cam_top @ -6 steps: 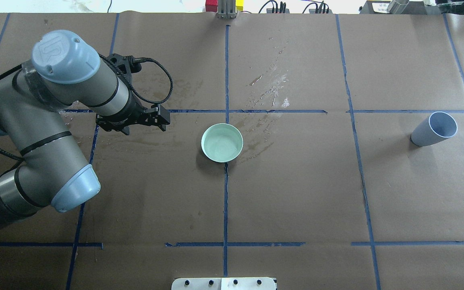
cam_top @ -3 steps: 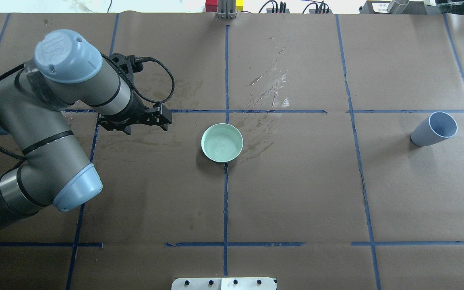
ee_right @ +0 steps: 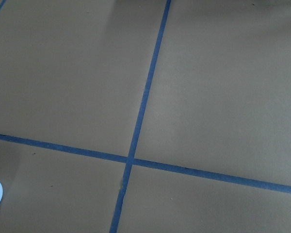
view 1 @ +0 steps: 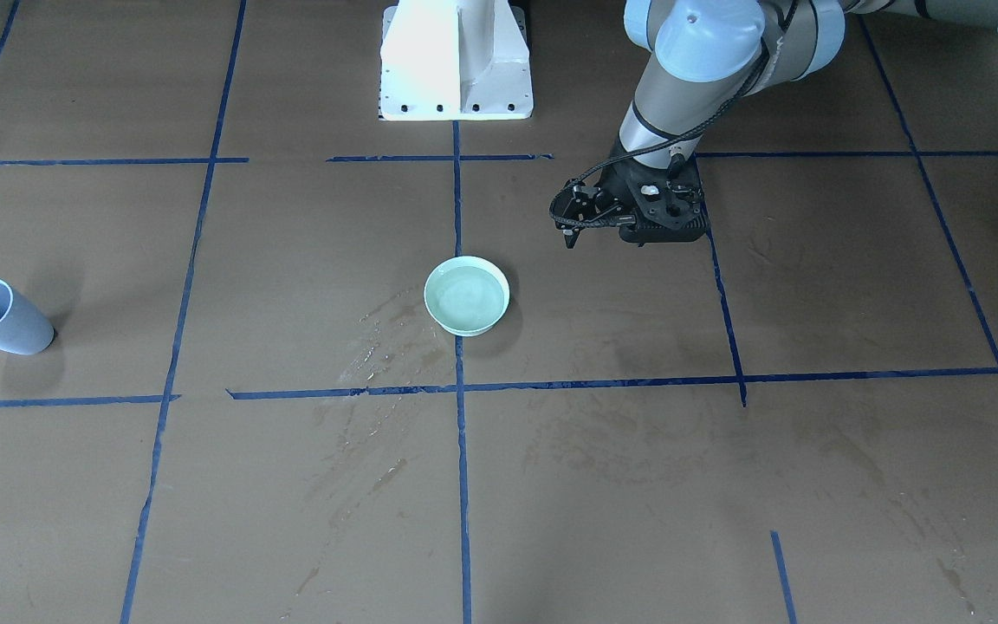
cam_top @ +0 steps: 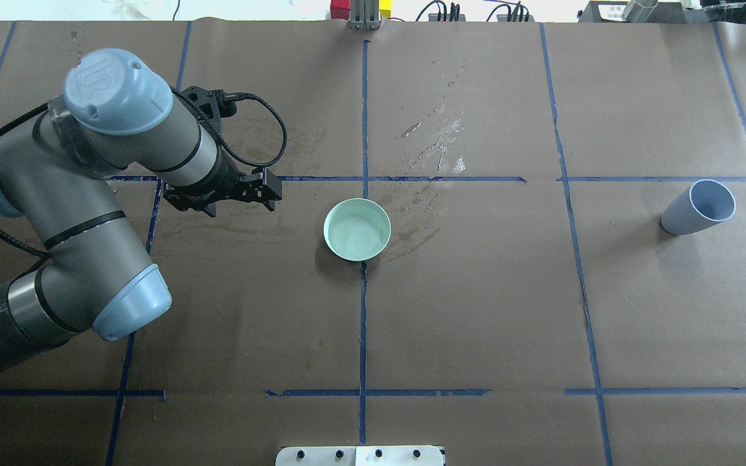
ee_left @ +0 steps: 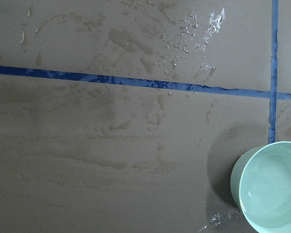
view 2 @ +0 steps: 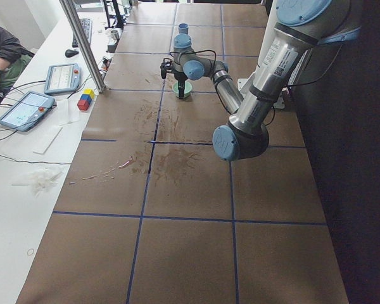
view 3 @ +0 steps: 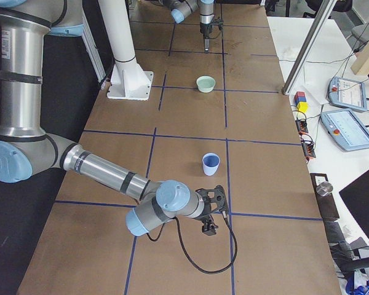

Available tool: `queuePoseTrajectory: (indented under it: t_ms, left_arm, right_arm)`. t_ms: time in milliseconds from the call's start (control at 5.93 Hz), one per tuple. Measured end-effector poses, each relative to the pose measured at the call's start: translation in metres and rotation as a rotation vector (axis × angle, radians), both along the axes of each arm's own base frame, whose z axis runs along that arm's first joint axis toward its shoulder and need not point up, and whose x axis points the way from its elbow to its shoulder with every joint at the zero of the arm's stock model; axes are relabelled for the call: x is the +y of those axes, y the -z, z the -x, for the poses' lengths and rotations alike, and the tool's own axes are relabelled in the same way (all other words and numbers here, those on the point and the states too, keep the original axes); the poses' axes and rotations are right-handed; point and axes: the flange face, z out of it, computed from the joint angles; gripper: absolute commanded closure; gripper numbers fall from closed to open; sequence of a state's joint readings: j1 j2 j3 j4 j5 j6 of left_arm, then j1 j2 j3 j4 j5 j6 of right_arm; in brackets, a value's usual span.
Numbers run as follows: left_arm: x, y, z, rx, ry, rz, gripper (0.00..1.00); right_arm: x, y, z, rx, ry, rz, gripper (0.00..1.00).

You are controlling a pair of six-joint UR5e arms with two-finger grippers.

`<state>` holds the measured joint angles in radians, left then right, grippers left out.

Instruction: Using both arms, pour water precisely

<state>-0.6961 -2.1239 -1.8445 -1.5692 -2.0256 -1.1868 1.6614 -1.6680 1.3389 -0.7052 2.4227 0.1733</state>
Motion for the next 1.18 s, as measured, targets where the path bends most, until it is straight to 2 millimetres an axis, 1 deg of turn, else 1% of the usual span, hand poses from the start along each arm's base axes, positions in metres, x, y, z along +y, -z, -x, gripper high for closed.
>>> queuePoseTrajectory:
  t_ms: [169,337,506,675,843,1012,1180]
  left_arm:
    - [-0.004,0.005,-0.010,-0.003,0.008,-0.003,0.00]
    - [-0.011,0.007,-0.021,0.000,0.018,-0.010,0.00]
    - [-0.018,0.005,-0.033,0.017,0.035,-0.008,0.00]
    - [-0.023,0.003,-0.047,0.035,0.052,0.010,0.00]
    - [-0.024,0.002,-0.062,0.037,0.059,0.031,0.00]
    - [-0.020,-0.001,-0.078,0.028,0.073,0.048,0.01]
    - [-0.011,0.003,-0.102,0.018,0.103,0.062,0.04]
  right_arm:
    - [-0.018,0.000,-0.002,0.013,0.049,0.063,0.00]
    - [-0.034,0.007,-0.004,0.029,0.110,0.116,0.00]
    - [-0.045,0.031,-0.007,0.033,0.158,0.187,0.00]
    - [-0.042,0.056,-0.012,0.041,0.170,0.252,0.00]
    - [-0.032,0.064,-0.016,0.056,0.168,0.289,0.00]
    - [-0.025,0.062,-0.017,0.063,0.167,0.306,0.00]
    - [-0.022,0.062,-0.017,0.065,0.168,0.311,0.00]
